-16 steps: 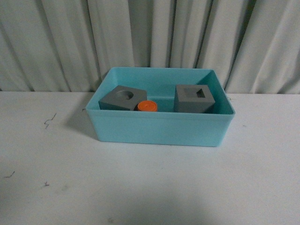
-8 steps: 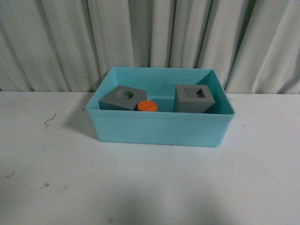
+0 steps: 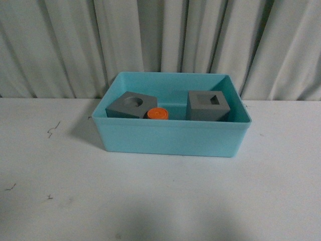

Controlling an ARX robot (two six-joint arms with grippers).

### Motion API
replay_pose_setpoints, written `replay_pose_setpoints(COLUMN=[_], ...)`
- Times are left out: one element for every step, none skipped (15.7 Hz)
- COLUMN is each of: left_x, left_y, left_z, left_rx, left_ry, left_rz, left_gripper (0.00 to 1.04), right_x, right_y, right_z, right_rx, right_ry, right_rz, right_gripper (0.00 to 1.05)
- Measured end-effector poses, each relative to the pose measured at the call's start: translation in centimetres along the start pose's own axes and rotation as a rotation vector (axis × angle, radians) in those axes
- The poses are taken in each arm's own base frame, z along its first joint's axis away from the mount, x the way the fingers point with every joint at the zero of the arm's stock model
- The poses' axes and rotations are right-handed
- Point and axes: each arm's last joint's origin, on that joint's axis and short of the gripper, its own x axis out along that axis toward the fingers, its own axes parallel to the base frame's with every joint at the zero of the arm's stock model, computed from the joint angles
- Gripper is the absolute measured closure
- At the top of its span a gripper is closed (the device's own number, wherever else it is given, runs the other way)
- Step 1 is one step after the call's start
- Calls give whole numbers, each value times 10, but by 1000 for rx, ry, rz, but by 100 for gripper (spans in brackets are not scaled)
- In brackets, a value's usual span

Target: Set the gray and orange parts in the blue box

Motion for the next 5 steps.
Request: replay_pose_setpoints(left_x=[0, 0, 0, 0, 0], left_y=[0, 0, 0, 0, 0], left_z=[0, 0, 0, 0, 0], left_rx=[0, 0, 0, 0, 0], left_ry=[0, 0, 0, 0, 0], left_rz=[0, 0, 0, 0, 0], left_gripper=[7, 7, 7, 7, 7], right_x=[0, 0, 0, 0, 0], right_y=[0, 0, 0, 0, 0], right_z=[0, 0, 0, 0, 0], right_rx=[0, 0, 0, 0, 0], right_ry=[0, 0, 0, 0, 0], right_rz=[0, 0, 0, 0, 0], right_gripper=[6, 6, 6, 6, 6])
